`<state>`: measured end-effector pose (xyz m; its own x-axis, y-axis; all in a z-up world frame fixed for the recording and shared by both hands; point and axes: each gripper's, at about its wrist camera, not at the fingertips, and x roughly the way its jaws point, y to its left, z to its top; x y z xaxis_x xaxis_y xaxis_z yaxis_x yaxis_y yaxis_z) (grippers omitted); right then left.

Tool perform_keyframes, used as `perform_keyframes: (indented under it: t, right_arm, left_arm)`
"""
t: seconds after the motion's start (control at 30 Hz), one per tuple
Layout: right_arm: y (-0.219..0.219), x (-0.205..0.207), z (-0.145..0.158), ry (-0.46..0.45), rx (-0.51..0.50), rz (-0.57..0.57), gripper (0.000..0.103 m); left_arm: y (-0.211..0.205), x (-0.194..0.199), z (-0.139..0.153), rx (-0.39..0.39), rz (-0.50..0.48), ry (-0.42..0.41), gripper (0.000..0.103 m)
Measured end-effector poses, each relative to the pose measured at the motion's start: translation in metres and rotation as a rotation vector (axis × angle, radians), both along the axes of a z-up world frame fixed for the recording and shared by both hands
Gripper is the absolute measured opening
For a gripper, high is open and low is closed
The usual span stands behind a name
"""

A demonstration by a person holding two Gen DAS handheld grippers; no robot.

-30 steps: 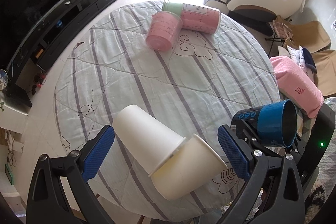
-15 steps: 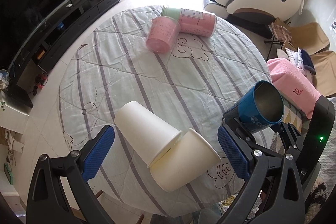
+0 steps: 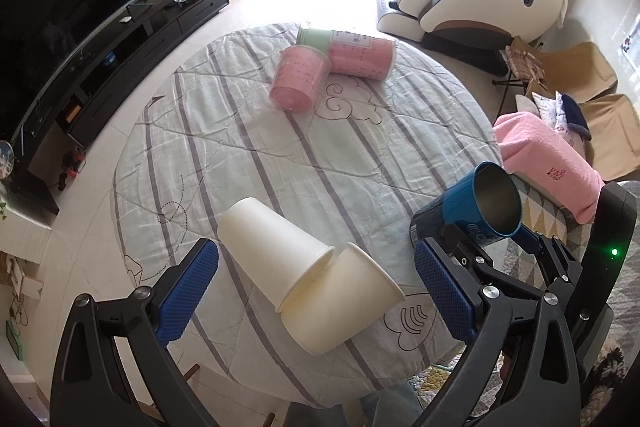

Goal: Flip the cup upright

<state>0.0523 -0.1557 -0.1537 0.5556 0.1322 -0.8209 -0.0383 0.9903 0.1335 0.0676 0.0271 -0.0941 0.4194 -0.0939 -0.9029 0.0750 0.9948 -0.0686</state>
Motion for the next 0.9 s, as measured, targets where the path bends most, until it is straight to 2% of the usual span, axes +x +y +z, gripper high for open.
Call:
perform_keyframes:
  t: [0.23,0.4,0.57,0.73,0.9]
  right_arm:
    - [-0.004,-0.015,0.023,-0.024,0.010,-0.042,0.078]
    - [-0.004,-0.030,0.052,-0.054,0.016,-0.048,0.078]
    - [-0.012,-0.044,0.089,-0.082,0.025,-0.018,0.079]
    - [-0.033,-0.057,0.122,-0.118,0.055,0.005,0.079]
    - [-0.055,-0.070,0.149,-0.160,0.025,-0.002,0.079]
  left_arm:
    - [-0.004,-0.013,0.023,-0.011,-0.051,-0.042,0.100]
    - [-0.005,-0.026,0.046,-0.018,-0.071,-0.079,0.100]
    - [-0.011,-0.044,0.071,-0.030,-0.060,-0.118,0.100]
    - [-0.029,-0.062,0.088,0.002,-0.044,-0.167,0.100]
    - [-0.048,-0.079,0.100,0.011,-0.013,-0.209,0.100]
